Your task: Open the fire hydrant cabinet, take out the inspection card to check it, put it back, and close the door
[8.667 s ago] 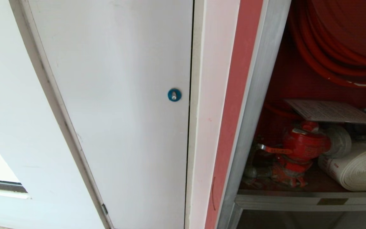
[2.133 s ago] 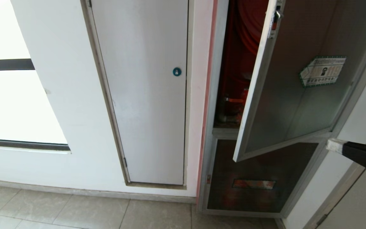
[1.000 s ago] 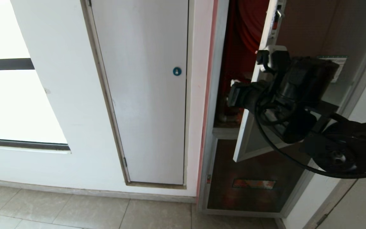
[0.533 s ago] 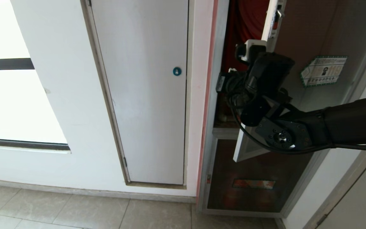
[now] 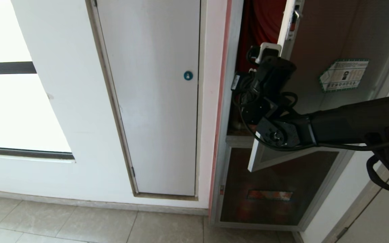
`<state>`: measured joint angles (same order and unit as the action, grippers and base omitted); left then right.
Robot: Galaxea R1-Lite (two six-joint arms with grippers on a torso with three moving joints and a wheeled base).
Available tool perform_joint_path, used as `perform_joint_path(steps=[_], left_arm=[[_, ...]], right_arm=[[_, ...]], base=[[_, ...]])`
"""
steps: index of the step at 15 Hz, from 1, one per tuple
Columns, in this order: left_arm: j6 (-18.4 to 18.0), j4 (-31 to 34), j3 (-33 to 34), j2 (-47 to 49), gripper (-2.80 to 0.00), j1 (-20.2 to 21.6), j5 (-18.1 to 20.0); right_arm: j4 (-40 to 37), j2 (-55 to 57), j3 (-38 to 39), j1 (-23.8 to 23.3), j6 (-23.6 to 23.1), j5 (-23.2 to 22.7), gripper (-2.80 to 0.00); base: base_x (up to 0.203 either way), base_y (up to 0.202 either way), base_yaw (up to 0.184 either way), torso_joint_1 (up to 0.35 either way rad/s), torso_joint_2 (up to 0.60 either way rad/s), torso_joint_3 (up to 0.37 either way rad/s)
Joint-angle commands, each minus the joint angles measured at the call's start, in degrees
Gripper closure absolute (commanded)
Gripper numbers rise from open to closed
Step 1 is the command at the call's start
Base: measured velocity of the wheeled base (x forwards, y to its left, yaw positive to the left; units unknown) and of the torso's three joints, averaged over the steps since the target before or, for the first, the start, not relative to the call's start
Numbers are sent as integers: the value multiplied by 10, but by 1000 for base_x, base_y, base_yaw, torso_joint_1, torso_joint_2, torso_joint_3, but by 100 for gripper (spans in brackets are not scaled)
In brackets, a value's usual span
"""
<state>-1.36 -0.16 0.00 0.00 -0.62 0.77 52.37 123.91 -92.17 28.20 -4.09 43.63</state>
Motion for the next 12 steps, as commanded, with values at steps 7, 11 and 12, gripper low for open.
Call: perform_joint_path(steps=[7, 11, 12], left_arm=[[0, 0, 4, 1, 0, 0, 0], [0, 0, 4, 1, 0, 0, 0], [0, 0, 4, 1, 0, 0, -1]], right_arm=[[4, 15, -30, -26, 0, 4, 0], [16, 11, -27, -38, 0, 7, 0], [19, 10, -22, -38, 0, 8, 0]], base=[[0, 0, 0, 0, 0, 0], [0, 0, 0, 0, 0, 0], [0, 0, 0, 0, 0, 0]])
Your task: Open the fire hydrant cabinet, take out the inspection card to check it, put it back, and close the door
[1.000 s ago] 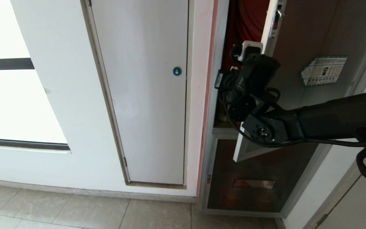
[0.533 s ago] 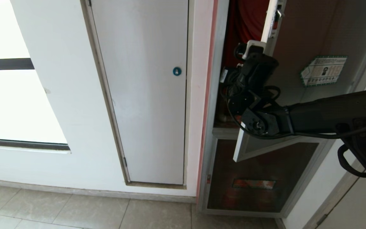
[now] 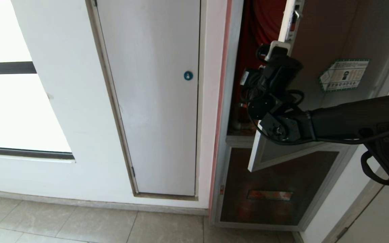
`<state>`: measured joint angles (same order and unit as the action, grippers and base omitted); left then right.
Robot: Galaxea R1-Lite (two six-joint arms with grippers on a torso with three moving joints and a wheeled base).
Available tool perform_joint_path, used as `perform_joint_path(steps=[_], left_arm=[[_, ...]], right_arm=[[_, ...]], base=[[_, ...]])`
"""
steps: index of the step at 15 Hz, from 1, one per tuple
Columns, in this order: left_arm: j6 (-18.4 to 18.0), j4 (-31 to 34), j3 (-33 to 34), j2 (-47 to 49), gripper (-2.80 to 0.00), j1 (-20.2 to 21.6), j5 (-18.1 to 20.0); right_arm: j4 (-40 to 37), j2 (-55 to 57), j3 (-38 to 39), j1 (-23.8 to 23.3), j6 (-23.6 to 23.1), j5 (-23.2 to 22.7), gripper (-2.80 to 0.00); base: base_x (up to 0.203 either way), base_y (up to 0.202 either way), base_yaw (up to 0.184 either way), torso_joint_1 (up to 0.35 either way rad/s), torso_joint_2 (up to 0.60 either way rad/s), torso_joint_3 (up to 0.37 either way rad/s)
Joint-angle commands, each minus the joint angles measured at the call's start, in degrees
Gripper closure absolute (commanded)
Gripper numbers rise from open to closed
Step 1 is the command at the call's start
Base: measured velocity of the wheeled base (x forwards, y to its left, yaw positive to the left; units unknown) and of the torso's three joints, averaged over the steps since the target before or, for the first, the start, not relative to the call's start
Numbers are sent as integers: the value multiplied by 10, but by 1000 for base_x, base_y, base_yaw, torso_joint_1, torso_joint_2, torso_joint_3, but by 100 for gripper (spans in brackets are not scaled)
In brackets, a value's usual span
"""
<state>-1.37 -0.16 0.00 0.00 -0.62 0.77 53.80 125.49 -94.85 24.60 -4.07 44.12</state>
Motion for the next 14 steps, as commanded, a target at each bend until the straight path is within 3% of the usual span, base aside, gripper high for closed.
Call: perform_joint_path(steps=[1, 14], left_arm=[[0, 0, 4, 1, 0, 0, 0], [0, 0, 4, 1, 0, 0, 0]], right_arm=[[5, -9, 12, -2, -1, 3, 0], [51, -90, 139, -2, 2, 10, 0]], base=[[0, 0, 0, 0, 0, 0], [0, 0, 0, 0, 0, 0]])
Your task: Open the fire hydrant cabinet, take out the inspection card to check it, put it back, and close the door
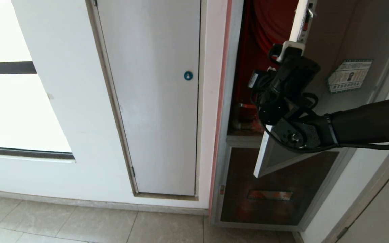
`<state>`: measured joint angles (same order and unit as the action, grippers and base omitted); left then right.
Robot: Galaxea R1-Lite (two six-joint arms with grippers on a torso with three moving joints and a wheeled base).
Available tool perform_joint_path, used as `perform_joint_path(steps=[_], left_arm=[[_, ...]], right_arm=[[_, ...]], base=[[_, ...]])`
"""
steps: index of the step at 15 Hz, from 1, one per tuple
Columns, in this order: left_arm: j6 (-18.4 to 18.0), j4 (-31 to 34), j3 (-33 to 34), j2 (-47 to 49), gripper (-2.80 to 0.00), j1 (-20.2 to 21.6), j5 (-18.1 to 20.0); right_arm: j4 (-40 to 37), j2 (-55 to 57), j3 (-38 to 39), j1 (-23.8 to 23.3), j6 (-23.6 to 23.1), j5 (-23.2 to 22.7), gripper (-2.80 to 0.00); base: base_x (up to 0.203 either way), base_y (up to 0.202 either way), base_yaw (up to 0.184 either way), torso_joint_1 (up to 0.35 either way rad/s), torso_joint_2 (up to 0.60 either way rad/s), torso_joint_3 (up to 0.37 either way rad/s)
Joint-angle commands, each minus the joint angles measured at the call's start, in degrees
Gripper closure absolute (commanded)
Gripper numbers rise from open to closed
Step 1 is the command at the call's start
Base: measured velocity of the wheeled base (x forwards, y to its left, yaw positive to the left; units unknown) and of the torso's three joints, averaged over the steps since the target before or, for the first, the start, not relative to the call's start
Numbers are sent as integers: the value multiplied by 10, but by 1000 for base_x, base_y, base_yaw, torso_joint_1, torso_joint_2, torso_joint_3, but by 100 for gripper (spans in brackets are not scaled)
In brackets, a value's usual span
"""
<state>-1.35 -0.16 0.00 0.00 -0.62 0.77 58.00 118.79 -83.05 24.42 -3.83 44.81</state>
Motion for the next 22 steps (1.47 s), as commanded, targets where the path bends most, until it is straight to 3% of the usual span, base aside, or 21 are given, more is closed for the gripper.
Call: perform_joint_path(steps=[1, 22], left_arm=[[-1, 0, 4, 1, 0, 0, 0], [0, 0, 4, 1, 0, 0, 0]], right_arm=[[16, -30, 35, 0, 0, 3, 0], [37, -268, 272, -1, 0, 8, 0]], base=[[0, 0, 0, 0, 0, 0], [0, 0, 0, 0, 0, 0]])
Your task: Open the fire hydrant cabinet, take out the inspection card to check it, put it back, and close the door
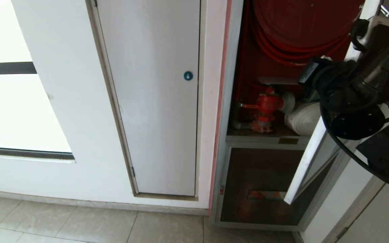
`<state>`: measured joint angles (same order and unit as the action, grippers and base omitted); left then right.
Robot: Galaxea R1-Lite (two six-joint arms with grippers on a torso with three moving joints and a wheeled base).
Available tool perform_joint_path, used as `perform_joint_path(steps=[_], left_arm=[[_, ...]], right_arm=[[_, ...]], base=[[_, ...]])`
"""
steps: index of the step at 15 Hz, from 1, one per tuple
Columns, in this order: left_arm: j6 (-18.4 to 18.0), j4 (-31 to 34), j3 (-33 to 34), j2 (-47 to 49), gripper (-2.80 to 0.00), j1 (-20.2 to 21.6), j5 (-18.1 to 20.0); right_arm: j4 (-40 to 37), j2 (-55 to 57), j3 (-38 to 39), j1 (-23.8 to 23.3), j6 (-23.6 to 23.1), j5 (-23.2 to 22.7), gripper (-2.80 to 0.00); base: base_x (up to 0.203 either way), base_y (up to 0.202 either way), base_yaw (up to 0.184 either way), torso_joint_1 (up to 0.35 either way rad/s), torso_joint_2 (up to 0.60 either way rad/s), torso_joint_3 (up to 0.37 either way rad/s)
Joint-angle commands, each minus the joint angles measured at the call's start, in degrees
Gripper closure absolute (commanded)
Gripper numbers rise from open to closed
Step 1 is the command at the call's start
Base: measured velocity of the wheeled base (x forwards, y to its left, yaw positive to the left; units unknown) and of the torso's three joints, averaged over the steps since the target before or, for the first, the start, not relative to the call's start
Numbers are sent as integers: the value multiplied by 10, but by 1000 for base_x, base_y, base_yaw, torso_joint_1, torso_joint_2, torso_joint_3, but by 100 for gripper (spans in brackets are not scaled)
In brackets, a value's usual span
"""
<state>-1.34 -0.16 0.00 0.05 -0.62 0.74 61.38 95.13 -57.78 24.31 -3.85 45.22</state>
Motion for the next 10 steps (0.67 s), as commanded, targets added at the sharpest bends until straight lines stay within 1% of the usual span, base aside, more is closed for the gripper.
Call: perform_joint_path(steps=[1, 5, 10], left_arm=[[-1, 0, 4, 0, 0, 0, 0], [-1, 0, 4, 0, 0, 0, 0], [0, 0, 4, 0, 0, 0, 0]], right_arm=[[3, -42, 28, 0, 0, 11, 0], [3, -67, 51, 0, 0, 26, 0], [4, -79, 70, 0, 0, 68, 0]], base=[[0, 0, 0, 0, 0, 0], [0, 0, 0, 0, 0, 0], [0, 0, 0, 0, 0, 0]])
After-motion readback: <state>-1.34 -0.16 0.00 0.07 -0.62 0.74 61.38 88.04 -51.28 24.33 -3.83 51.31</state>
